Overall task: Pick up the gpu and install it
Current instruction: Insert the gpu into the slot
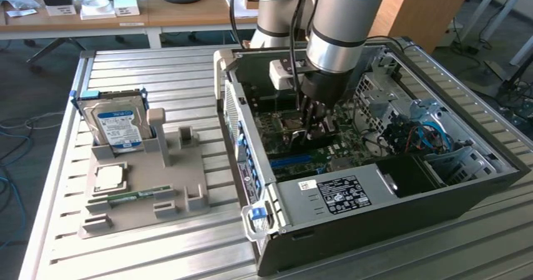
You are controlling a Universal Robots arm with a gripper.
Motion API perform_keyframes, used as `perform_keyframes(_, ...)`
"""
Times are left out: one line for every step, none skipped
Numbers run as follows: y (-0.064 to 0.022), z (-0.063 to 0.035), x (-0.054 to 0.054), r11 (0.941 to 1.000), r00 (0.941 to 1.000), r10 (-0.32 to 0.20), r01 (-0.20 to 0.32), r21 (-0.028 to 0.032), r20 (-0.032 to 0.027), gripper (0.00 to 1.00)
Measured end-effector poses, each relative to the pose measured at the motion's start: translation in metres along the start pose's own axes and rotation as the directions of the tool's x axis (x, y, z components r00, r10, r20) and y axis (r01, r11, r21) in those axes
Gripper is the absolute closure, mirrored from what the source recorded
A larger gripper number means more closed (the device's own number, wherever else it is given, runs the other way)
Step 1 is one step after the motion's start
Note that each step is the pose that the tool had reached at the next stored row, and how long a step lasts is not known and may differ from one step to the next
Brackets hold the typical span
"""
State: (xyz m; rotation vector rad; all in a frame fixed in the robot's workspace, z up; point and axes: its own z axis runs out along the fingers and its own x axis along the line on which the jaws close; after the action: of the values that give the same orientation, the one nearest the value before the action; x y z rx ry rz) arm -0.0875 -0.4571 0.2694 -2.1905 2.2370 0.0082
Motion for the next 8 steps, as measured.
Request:
perform_keyframes(0.0,0.0,0.0003,1.0,1.0,0.0,0.0,0.0,0.0,0.73)
perform_keyframes(-0.0001,0.0,0.0006,1.0,1.0,0.0,0.0,0.0,0.0,0.73)
perform_keyframes(-0.0001,0.0,0.0009,1.0,1.0,0.0,0.0,0.0,0.0,0.73)
perform_keyframes(-0.0001,0.0,0.0013,1.0,1.0,0.0,0.0,0.0,0.0,0.73)
perform_keyframes(-0.0001,0.0,0.0016,1.0,1.0,0.0,0.0,0.0,0.0,0.73)
perform_keyframes(-0.0001,0.0,0.002,1.0,1.0,0.0,0.0,0.0,0.0,0.73)
perform_keyframes(-0.0001,0.0,0.002,1.0,1.0,0.0,0.0,0.0,0.0,0.73)
perform_keyframes(-0.0001,0.0,0.002,1.0,1.0,0.0,0.0,0.0,0.0,0.73)
